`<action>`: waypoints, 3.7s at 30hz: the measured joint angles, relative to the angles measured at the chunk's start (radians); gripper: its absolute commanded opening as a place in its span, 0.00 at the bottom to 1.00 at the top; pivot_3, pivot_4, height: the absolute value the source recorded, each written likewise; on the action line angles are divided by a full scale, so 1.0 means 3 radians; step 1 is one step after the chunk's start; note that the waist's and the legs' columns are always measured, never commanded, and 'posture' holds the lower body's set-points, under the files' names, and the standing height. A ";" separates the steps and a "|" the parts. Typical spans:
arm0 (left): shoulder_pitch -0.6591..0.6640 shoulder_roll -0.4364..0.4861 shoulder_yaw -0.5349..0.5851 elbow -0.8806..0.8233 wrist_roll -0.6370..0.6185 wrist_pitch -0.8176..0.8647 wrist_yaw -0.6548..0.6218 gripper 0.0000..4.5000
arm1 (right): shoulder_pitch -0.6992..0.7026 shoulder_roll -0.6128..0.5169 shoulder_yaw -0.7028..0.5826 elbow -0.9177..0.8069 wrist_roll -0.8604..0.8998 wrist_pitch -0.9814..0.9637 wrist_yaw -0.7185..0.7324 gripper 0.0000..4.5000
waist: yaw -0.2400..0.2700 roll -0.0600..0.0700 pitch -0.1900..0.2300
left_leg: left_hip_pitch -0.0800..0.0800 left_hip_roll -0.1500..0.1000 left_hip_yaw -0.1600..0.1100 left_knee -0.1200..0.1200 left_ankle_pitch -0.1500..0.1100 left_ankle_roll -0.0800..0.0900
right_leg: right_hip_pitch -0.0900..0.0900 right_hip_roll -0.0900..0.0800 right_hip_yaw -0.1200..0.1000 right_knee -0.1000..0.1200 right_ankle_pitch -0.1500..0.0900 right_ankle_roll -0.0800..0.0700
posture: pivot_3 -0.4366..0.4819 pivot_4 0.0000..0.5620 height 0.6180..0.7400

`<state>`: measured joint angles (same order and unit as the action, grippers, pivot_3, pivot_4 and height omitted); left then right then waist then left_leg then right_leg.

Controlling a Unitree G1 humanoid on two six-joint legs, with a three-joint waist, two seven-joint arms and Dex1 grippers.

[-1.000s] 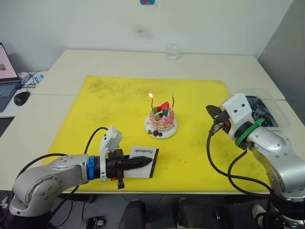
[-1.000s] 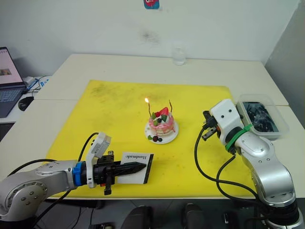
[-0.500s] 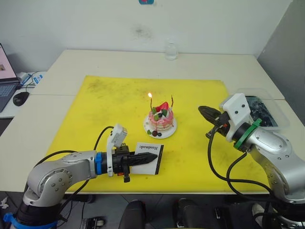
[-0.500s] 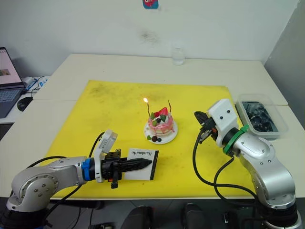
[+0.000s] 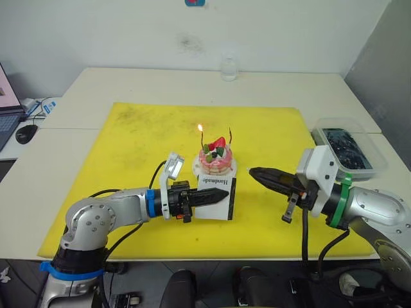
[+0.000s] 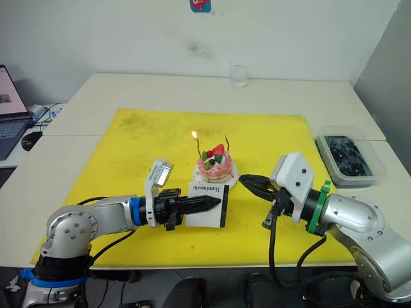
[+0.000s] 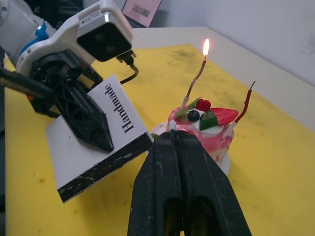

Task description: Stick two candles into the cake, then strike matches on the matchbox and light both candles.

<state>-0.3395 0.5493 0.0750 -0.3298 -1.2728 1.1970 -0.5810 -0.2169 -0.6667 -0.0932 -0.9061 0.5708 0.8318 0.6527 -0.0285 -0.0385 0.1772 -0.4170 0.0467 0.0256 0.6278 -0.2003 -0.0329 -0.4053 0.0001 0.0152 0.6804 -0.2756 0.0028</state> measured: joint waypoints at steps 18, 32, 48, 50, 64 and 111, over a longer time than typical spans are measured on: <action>-0.0198 0.0018 0.0006 0.0162 -0.0308 0.0156 0.0222 0.00 | 0.0012 -0.0430 0.0813 0.0290 -0.0768 -0.0978 0.0434 0.00 | 0.0004 -0.0001 0.0000 | -0.0001 0.0000 0.0001 0.0002 0.0000 -0.0001 | 0.0000 0.0002 0.0001 0.0000 0.0000 0.0000 | 0.48 0.27 1.00; -0.0197 0.0038 0.0006 0.0155 -0.0348 0.0142 0.0316 0.00 | 0.0000 -0.0343 0.0922 0.0422 -0.0998 -0.1070 0.0413 0.00 | 0.0005 -0.0001 0.0000 | 0.0000 0.0000 0.0000 0.0002 0.0000 -0.0001 | 0.0001 0.0000 0.0001 0.0000 0.0000 0.0001 | 0.48 0.27 1.00; -0.0405 -0.0181 -0.0105 0.0154 0.0005 -0.0042 0.0375 0.00 | -0.0097 -0.0736 0.1420 0.0699 -0.1526 -0.1618 0.0989 0.00 | 0.0029 -0.0006 0.0001 | -0.0002 -0.0005 0.0001 0.0004 0.0001 -0.0001 | 0.0002 0.0004 -0.0007 -0.0001 0.0000 0.0001 | 0.48 0.27 1.00; -0.0779 -0.0113 -0.0031 0.0153 0.0152 -0.0270 0.0287 0.00 | 0.0144 -0.0904 0.1582 0.0658 -0.1503 -0.1780 0.1272 0.00 | 0.0078 -0.0012 0.0005 | -0.0007 -0.0006 0.0003 0.0006 0.0001 -0.0001 | 0.0001 0.0013 -0.0011 -0.0002 0.0000 0.0000 | 0.48 0.27 1.00; -0.0288 0.0319 0.0266 -0.0356 0.0053 -0.0300 0.0077 0.00 | 0.0310 -0.0907 0.0864 0.0416 -0.1024 -0.1324 0.1131 0.00 | 0.0021 -0.0009 0.0003 | 0.0002 -0.0001 -0.0001 0.0006 0.0001 -0.0002 | 0.0005 -0.0005 0.0000 0.0002 0.0002 0.0003 | 0.48 0.27 1.00; 0.0655 0.0502 -0.0294 -0.0303 0.1381 -0.0960 -0.0864 0.00 | -0.1515 0.0207 0.1301 0.1869 -0.2261 -0.1338 0.0263 0.00 | 0.0010 -0.0007 0.0004 | -0.0001 0.0003 0.0004 0.0004 0.0000 0.0000 | -0.0003 -0.0005 0.0002 0.0002 0.0002 -0.0003 | 0.48 0.27 1.00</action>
<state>-0.1429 0.6998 -0.0132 -0.4206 -0.8586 0.9089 -0.8400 -0.6715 -0.6046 0.2972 -0.3454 -0.1075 0.4305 0.7314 -0.0257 -0.0408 0.1783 -0.4174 0.0476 0.0266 0.6288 -0.2002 -0.0330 -0.4061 -0.0014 0.0158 0.6810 -0.2751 0.0020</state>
